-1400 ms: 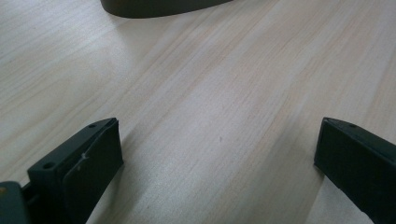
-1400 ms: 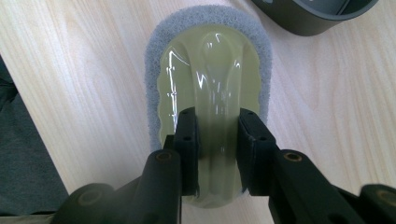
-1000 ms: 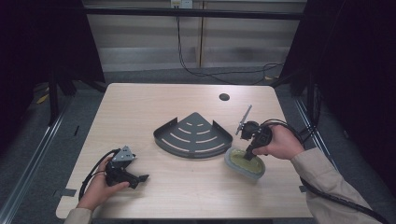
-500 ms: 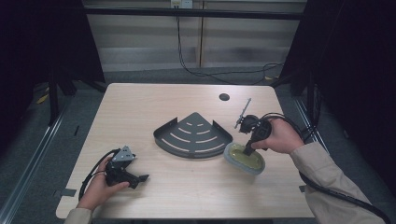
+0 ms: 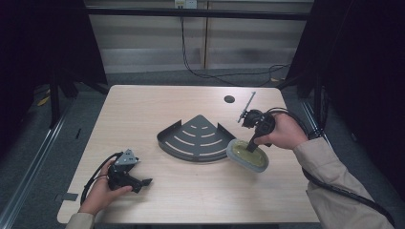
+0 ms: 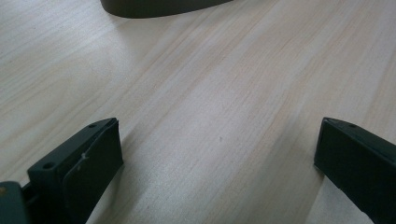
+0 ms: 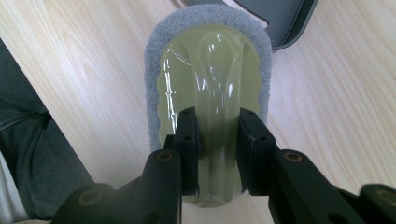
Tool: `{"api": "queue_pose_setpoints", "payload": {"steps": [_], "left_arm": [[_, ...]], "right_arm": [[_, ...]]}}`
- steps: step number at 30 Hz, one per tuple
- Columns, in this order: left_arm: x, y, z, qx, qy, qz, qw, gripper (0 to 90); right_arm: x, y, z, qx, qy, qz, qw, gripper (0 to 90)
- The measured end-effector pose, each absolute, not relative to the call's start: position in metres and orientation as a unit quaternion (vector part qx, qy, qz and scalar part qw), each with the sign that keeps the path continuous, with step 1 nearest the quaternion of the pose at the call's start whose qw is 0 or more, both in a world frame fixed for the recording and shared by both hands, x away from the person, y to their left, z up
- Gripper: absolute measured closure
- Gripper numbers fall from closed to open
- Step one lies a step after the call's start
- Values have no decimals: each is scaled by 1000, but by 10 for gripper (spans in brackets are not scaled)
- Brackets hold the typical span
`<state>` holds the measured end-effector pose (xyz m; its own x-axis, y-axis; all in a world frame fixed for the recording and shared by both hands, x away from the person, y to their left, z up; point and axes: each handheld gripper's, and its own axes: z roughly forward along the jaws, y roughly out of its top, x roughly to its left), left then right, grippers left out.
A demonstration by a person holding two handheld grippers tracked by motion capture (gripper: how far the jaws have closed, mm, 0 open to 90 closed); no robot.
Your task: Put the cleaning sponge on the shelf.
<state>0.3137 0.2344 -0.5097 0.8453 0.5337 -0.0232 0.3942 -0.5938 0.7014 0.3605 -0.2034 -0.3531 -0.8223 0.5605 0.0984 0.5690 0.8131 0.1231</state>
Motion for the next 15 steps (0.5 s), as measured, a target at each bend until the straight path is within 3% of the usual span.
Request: {"api": "queue_pose_setpoints", "payload": {"steps": [15], "left_arm": [[314, 234, -510, 887, 262, 95, 368, 5]], "right_arm": [[375, -199, -341, -322, -944, -73, 18, 721]]}}
